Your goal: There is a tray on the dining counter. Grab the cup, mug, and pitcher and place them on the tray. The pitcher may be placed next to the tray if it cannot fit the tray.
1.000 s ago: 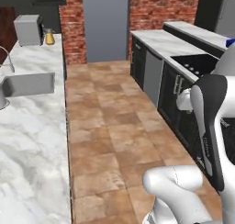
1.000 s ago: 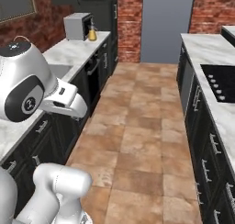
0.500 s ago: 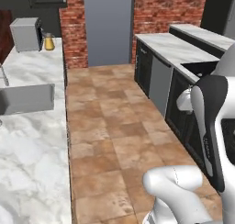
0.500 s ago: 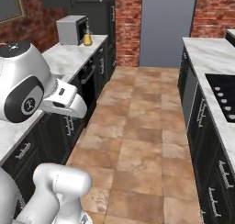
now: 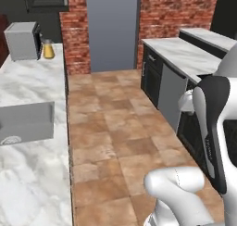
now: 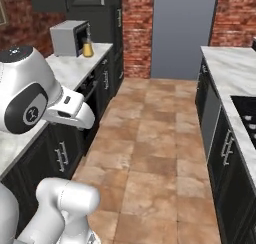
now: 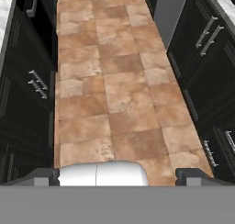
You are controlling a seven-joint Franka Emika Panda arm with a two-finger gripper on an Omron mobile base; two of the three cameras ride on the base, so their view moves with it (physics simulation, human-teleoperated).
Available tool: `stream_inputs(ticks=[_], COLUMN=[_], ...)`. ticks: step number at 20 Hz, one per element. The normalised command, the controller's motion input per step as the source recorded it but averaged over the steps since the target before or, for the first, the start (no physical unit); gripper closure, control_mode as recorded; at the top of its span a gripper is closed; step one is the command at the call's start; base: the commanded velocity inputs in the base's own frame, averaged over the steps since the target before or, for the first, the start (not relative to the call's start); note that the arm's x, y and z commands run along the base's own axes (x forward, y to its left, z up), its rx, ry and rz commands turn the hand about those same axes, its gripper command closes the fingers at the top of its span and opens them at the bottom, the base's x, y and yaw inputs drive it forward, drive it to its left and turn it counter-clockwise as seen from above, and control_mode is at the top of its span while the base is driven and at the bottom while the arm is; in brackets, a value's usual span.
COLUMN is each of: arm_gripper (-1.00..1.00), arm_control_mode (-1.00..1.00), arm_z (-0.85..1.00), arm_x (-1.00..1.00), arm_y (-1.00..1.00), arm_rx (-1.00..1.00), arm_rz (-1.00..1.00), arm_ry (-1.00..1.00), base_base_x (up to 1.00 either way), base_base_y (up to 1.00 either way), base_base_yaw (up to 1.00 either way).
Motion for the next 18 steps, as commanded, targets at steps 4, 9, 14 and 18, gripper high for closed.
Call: stream_inputs(ticks=[4, 9, 14, 18], arm_gripper=[-1.0, -1.0, -1.0, -1.0], arm_control_mode=[1.0, 1.0, 1.0, 1.0], arm_z=[0.0, 0.0, 0.0, 0.0], arm_x=[0.0, 0.0, 0.0, 0.0], arm_y=[0.0, 0.0, 0.0, 0.0], arm_rx=[0.0, 0.0, 0.0, 0.0], arm_rz=[0.0, 0.0, 0.0, 0.0], arm_ry=[0.0, 0.0, 0.0, 0.0], base_base_x=[0.94, 0.96, 0.96, 0.91], base_base_y=[0.0, 0.0, 0.0, 0.0], base_base_yaw=[0.0, 0.0, 0.0, 0.0])
